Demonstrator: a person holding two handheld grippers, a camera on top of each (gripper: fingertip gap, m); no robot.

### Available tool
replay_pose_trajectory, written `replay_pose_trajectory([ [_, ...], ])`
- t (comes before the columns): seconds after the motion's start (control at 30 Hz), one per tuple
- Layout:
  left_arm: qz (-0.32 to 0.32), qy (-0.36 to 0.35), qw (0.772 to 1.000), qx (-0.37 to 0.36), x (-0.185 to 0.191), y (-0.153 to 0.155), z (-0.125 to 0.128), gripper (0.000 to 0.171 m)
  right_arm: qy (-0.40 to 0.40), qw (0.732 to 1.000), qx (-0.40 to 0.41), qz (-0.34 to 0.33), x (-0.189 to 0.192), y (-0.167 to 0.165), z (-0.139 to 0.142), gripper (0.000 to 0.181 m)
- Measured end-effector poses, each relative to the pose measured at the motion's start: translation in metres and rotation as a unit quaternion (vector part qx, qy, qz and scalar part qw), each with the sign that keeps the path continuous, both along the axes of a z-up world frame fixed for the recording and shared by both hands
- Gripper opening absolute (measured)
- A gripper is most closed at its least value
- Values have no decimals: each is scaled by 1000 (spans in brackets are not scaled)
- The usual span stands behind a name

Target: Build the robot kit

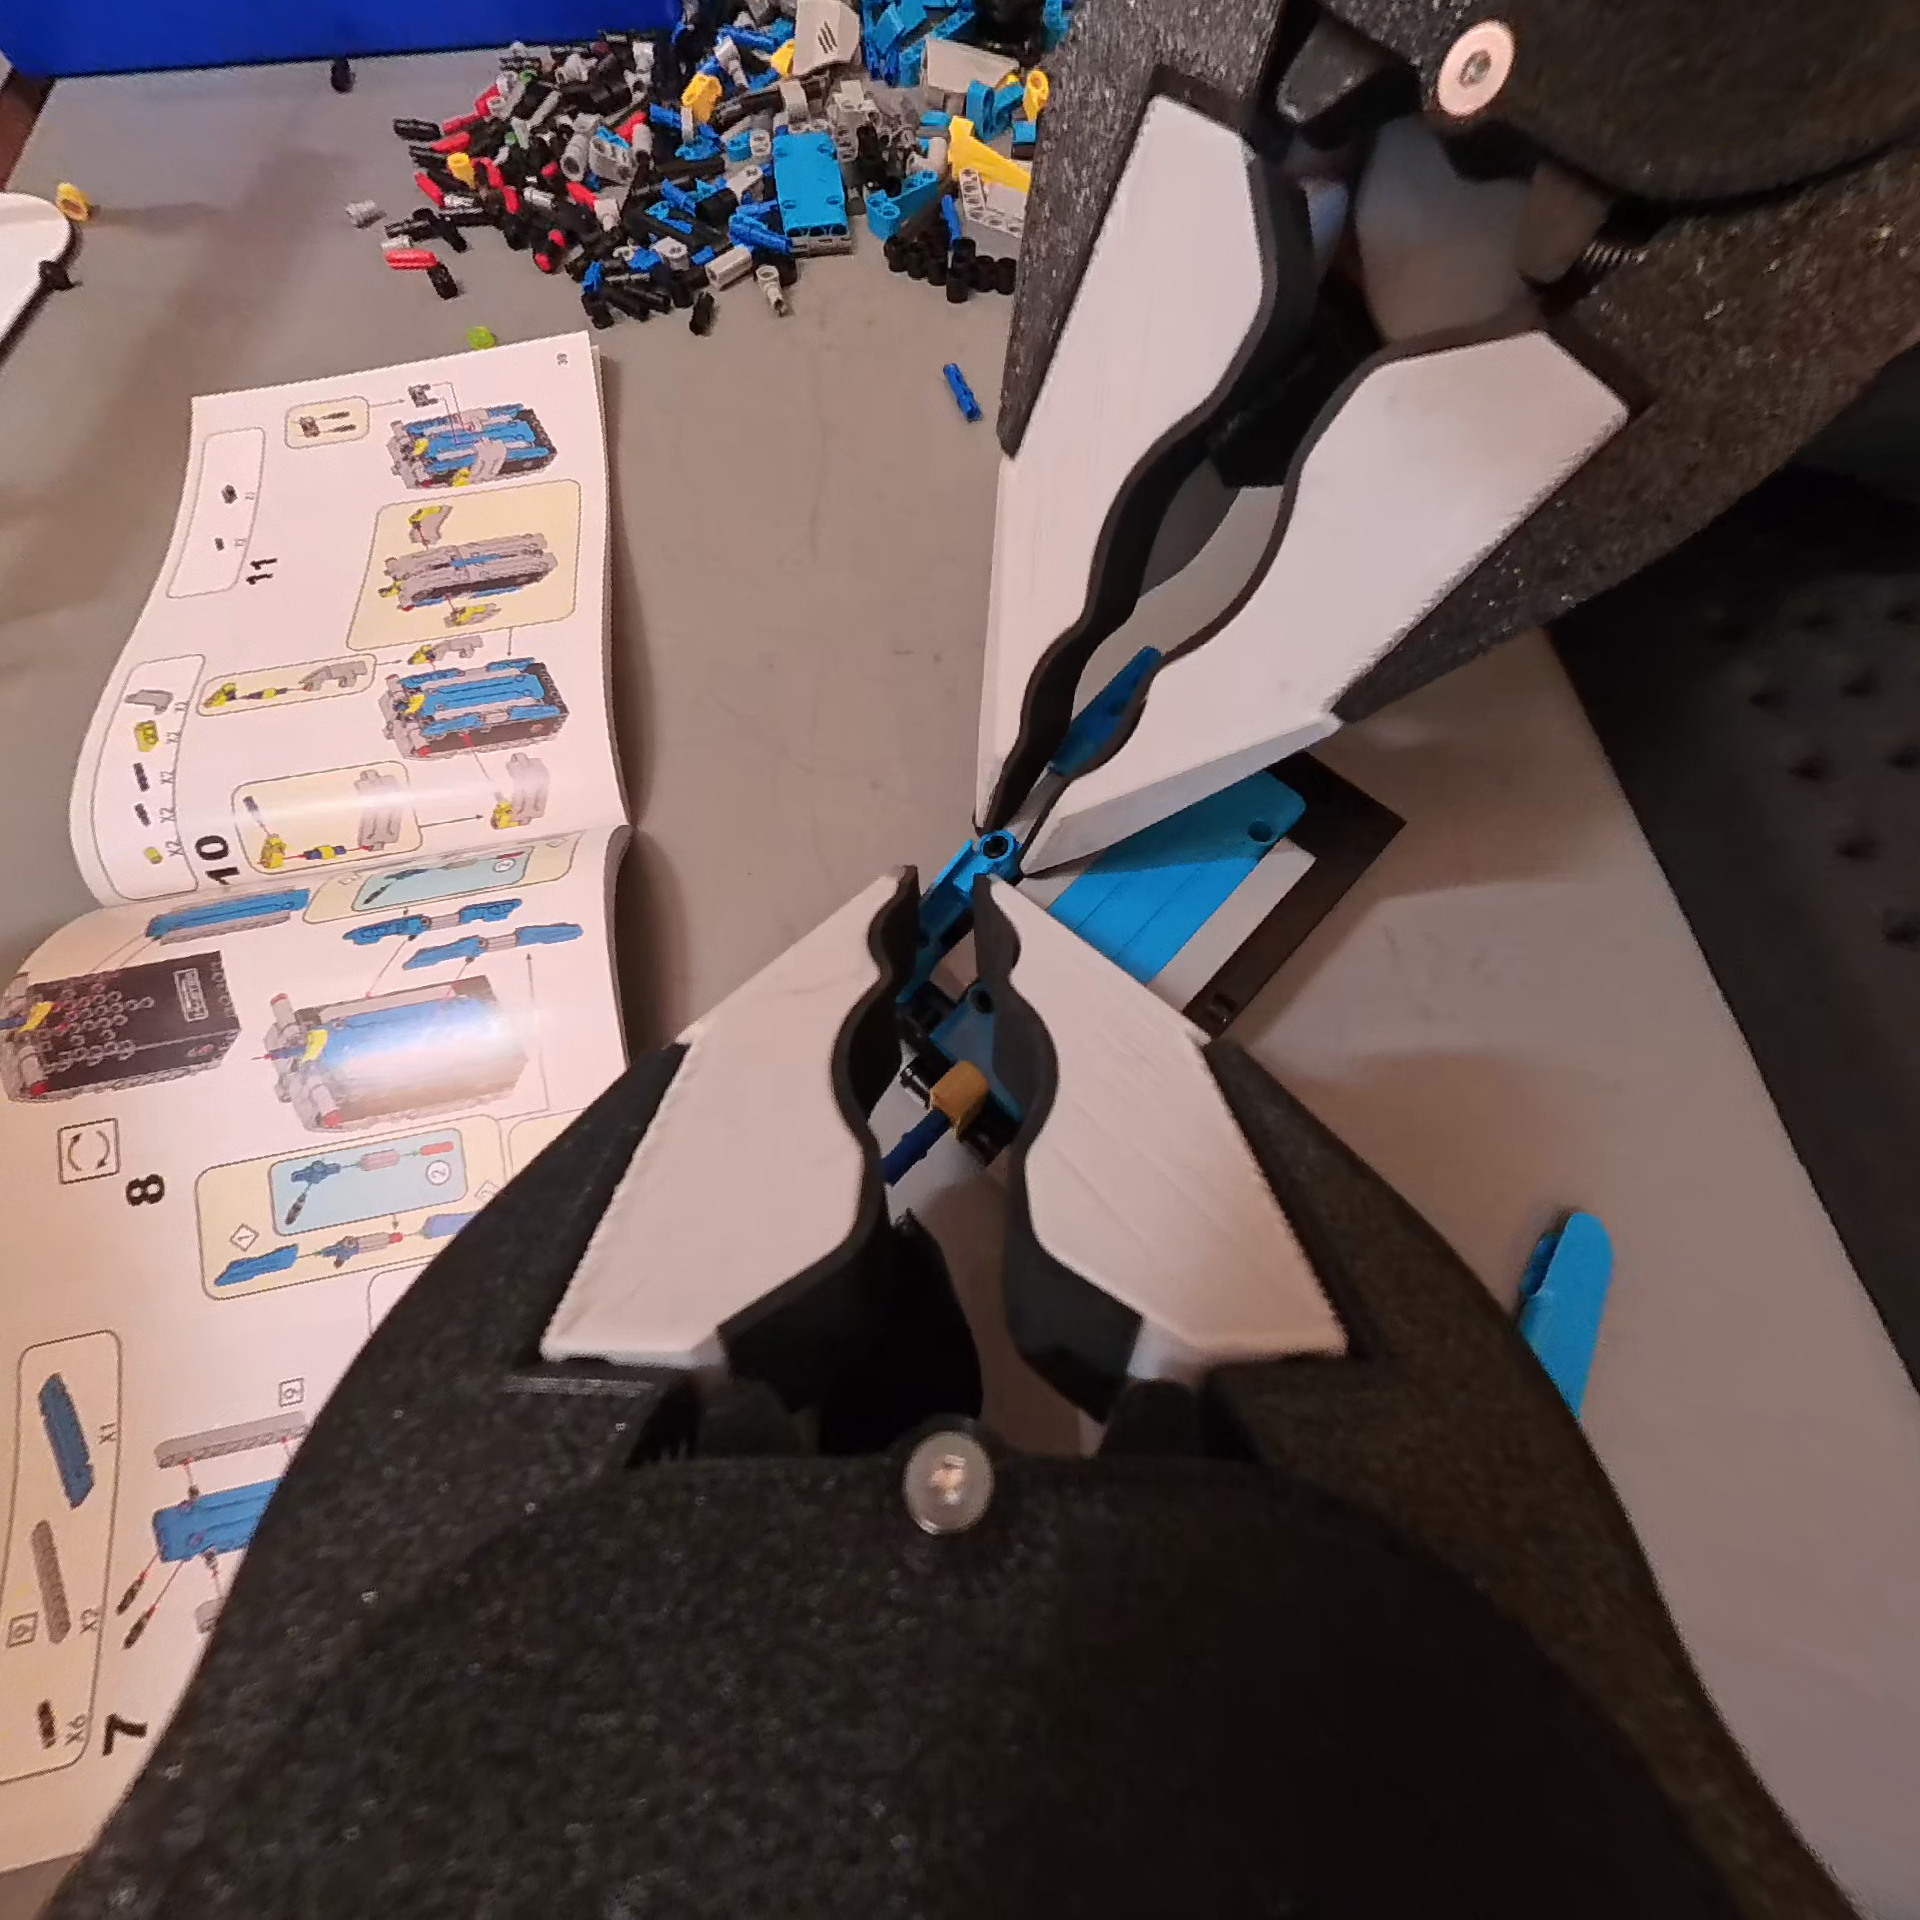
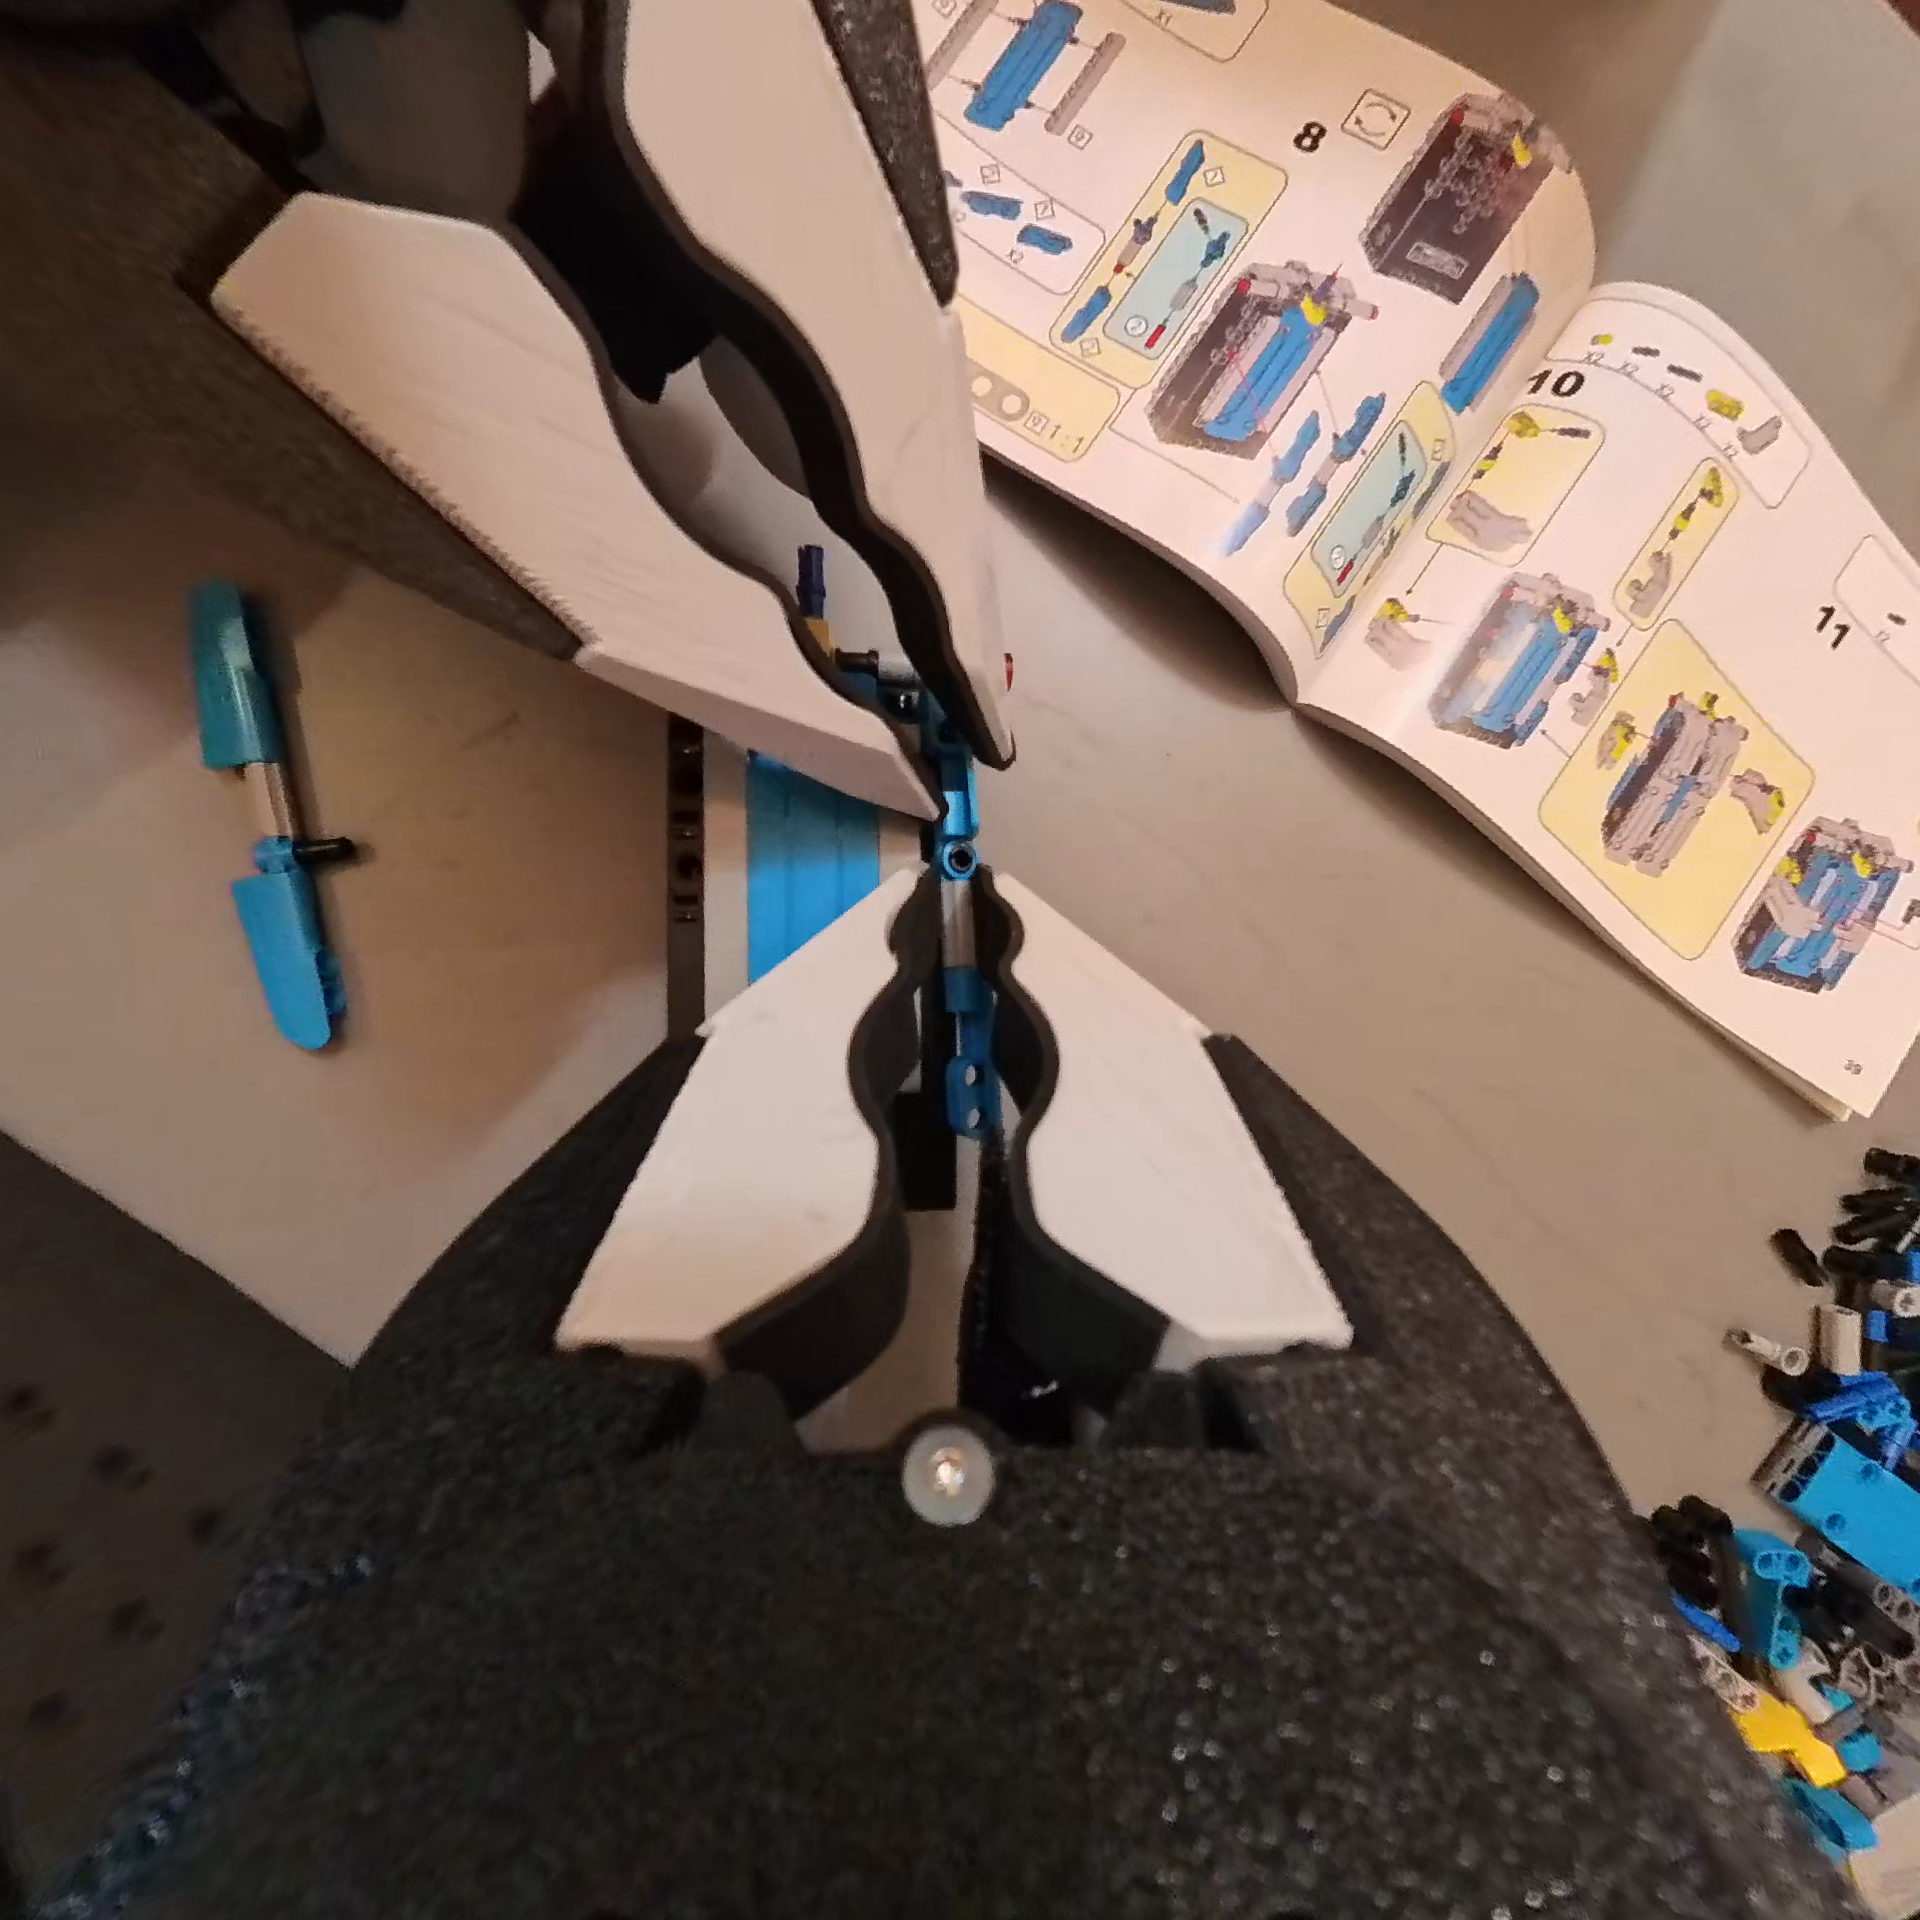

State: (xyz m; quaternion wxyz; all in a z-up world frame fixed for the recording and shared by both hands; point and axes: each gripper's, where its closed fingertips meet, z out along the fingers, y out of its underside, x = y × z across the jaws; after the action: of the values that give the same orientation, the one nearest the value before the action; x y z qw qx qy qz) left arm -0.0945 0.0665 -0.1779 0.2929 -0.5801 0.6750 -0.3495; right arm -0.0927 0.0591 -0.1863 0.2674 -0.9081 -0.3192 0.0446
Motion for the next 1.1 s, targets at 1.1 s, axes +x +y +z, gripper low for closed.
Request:
replay_pose_trajectory([
  [1.1, -26, -5, 999, 21, 2, -12, -2, 7, 94, 987, 16, 129, 4, -11, 2, 0],
])
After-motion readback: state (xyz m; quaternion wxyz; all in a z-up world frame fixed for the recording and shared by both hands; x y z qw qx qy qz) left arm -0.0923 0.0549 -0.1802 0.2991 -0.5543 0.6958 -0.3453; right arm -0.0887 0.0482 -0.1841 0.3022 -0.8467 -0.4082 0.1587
